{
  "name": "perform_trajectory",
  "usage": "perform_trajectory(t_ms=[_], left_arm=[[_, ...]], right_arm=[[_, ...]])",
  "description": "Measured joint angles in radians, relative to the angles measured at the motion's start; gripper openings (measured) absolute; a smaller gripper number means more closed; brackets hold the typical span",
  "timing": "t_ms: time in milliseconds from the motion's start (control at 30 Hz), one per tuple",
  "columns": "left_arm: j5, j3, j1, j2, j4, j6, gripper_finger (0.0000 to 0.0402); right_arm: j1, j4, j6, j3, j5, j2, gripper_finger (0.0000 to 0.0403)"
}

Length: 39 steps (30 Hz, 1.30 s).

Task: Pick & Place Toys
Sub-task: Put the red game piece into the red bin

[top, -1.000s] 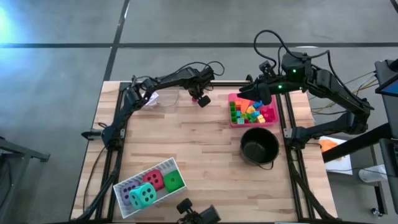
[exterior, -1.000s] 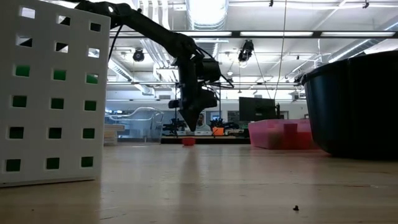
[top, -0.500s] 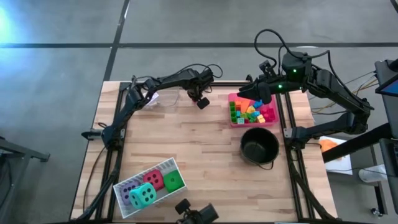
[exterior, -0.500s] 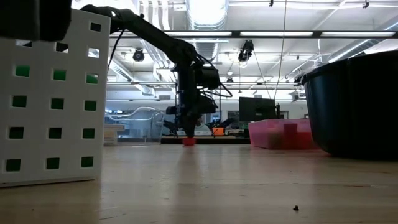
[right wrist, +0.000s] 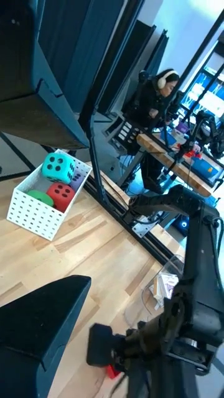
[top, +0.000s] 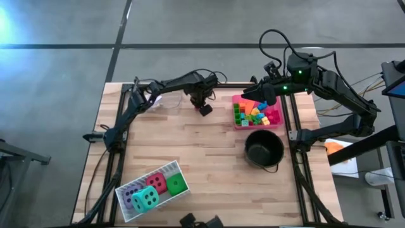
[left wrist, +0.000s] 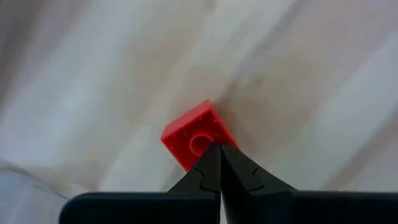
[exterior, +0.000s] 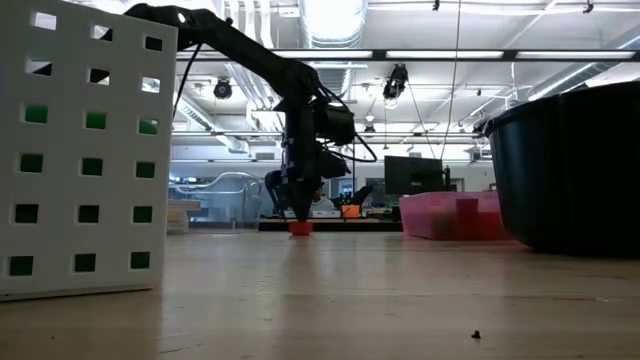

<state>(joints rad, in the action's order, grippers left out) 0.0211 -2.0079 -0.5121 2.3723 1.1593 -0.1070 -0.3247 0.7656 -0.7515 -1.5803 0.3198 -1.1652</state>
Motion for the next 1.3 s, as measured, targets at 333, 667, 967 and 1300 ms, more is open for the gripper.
perform_trajectory(t_ms=[333, 667, 967, 1300], left_arm=[[0.036, -0.007, 0.154, 0.0, 0.066, 0.029, 0.0], [0.036, -0.023, 0.249, -0.044, 0.083, 0.001, 0.0022], [0.033, -0.014, 0.245, -0.071, 0.083, -0.189, 0.0158], [0.001, 0.037, 0.216, -0.072, -0.01, -0.378, 0.0295]], right_arm=[[0.0, -0.001, 0.01, 0.0, 0.003, 0.002, 0.0338], [0.0, 0.005, 0.025, 0.0, 0.003, 0.025, 0.0338], [0.0, 0.009, 0.052, 0.0, 0.014, 0.037, 0.0338], [0.0, 0.014, 0.056, 0.0, 0.03, 0.04, 0.0338]])
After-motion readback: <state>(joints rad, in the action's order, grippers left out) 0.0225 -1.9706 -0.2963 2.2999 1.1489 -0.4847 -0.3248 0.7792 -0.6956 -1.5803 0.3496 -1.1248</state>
